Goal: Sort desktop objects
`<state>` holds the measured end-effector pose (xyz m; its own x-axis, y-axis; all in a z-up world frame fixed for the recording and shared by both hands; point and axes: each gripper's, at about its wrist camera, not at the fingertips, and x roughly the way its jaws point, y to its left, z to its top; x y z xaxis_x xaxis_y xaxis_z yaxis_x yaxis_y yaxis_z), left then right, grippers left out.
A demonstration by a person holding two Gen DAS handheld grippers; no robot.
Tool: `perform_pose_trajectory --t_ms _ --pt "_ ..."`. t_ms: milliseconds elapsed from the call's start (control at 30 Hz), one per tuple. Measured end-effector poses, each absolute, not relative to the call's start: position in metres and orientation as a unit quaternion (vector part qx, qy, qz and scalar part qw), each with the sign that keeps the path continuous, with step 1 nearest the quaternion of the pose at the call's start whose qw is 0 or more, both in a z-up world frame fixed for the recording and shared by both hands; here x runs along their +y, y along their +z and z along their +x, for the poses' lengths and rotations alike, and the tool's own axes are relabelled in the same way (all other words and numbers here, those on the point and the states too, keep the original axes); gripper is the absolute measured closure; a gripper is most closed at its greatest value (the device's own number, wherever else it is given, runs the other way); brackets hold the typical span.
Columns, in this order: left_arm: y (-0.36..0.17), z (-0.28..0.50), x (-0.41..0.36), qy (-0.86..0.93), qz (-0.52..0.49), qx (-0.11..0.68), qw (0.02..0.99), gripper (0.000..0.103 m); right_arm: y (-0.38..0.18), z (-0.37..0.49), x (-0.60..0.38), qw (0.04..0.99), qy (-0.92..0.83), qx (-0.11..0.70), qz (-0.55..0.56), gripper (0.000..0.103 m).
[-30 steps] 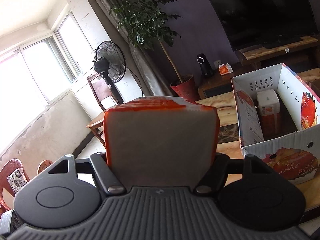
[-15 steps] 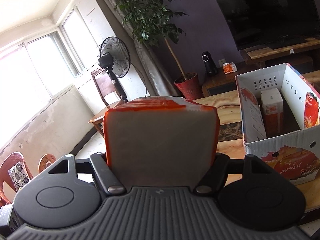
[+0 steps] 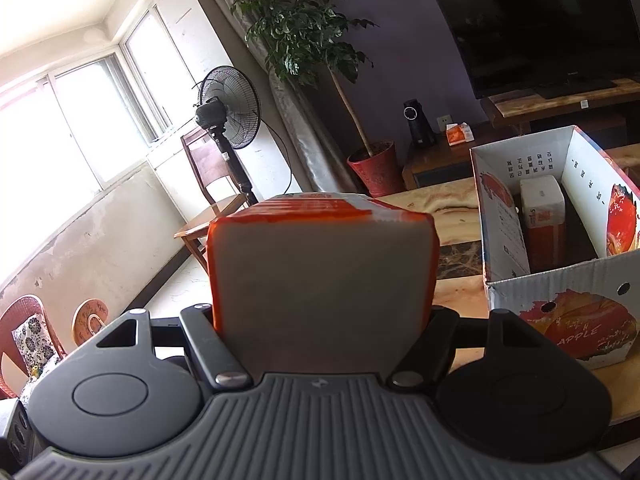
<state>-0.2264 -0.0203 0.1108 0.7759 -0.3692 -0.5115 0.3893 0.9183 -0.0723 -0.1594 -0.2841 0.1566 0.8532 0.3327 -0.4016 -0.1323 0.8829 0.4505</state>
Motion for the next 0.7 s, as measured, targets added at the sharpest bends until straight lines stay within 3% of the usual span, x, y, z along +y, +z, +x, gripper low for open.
perform_pose_trajectory --t_ms 700 --pt "0.1143 -0.2283 -0.0186 -0.204 0.023 0.249 0.946 0.001 0.1572 -0.1617 -0.2797 0.943 0.123 0.24 0.195 0.03"
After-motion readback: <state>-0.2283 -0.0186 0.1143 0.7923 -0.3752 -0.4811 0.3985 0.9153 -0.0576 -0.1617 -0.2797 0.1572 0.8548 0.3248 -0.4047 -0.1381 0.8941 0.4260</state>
